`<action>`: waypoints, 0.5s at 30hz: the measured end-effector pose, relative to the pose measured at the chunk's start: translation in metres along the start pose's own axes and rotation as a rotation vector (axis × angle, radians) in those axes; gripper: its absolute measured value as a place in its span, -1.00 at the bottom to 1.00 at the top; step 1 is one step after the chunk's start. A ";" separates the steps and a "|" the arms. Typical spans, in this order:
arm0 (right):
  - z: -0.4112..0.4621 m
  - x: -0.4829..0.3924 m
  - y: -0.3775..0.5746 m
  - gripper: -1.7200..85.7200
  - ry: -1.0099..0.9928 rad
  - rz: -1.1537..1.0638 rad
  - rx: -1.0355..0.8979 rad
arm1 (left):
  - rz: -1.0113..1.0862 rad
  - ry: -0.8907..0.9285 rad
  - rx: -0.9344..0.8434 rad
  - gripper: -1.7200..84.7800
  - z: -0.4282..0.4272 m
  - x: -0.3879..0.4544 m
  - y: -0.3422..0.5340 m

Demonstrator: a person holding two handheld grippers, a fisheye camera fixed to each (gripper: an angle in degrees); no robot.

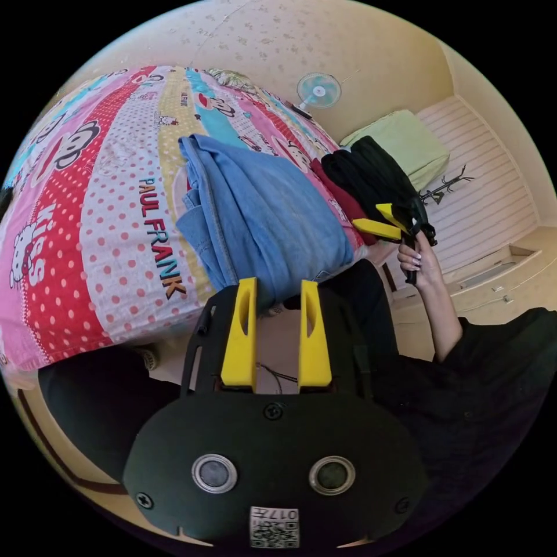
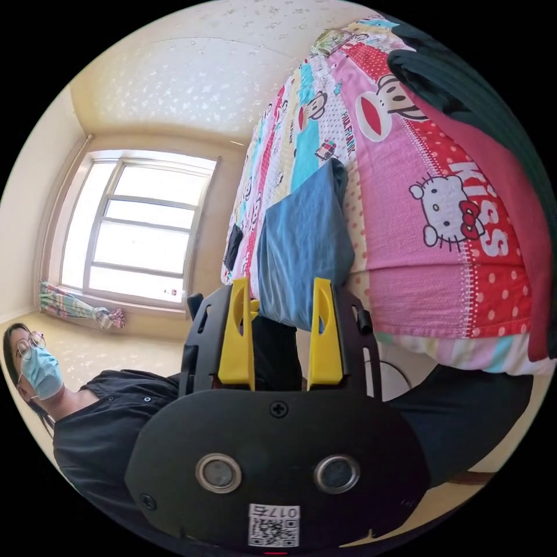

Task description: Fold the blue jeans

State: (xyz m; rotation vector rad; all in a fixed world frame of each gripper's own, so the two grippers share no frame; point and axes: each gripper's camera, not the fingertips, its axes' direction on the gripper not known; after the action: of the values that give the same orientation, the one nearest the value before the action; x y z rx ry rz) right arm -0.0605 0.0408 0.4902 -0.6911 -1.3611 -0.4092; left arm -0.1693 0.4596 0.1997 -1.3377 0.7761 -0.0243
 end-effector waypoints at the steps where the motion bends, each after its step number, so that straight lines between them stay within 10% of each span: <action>1: 0.001 -0.001 -0.001 -0.64 -0.006 -0.005 0.002 | -0.003 -0.012 0.006 -0.73 0.002 0.003 0.001; 15: 0.046 0.008 -0.015 -0.65 0.036 -0.008 -0.031 | -0.043 -0.016 0.016 -0.87 0.020 0.006 -0.005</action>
State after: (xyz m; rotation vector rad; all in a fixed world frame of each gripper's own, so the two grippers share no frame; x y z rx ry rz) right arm -0.1027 0.0611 0.5038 -0.7014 -1.3256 -0.4480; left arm -0.1522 0.4724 0.2018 -1.3378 0.7318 -0.0536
